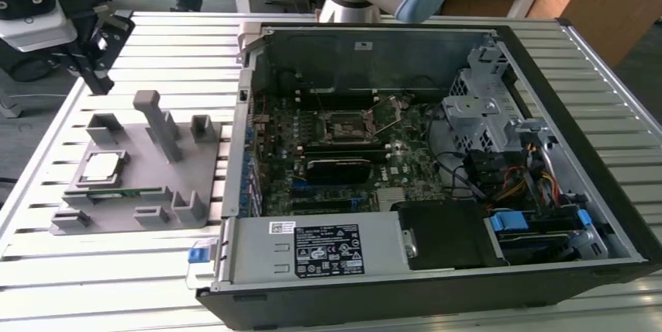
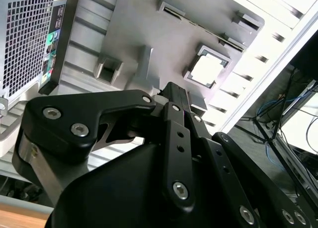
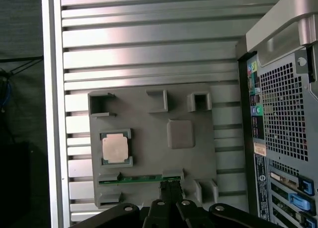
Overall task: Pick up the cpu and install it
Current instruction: 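Reach for the cpu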
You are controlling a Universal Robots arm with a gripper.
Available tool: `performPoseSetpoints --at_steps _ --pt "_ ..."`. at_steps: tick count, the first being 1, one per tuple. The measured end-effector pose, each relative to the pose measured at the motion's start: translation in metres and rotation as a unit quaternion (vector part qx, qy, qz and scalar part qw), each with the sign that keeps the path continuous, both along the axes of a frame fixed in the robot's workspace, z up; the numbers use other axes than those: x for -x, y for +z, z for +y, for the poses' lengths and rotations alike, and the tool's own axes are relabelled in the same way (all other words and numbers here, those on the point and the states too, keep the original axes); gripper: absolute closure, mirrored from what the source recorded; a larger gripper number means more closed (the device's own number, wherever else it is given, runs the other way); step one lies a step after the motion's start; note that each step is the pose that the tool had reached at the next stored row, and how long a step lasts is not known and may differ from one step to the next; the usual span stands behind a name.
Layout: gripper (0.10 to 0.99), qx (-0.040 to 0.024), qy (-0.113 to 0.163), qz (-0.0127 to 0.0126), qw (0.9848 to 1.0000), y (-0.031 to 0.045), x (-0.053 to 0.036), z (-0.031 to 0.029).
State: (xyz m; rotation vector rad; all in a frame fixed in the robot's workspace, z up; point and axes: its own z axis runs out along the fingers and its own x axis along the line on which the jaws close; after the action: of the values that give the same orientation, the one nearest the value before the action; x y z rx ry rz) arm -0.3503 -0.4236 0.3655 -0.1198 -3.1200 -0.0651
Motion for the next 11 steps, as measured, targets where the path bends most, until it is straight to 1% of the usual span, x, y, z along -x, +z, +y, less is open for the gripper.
performPoseSetpoints --at_steps 11 --pt "0.980 0.0000 0.000 0.0010 1.0000 -0.0020 0.0185 0.0000"
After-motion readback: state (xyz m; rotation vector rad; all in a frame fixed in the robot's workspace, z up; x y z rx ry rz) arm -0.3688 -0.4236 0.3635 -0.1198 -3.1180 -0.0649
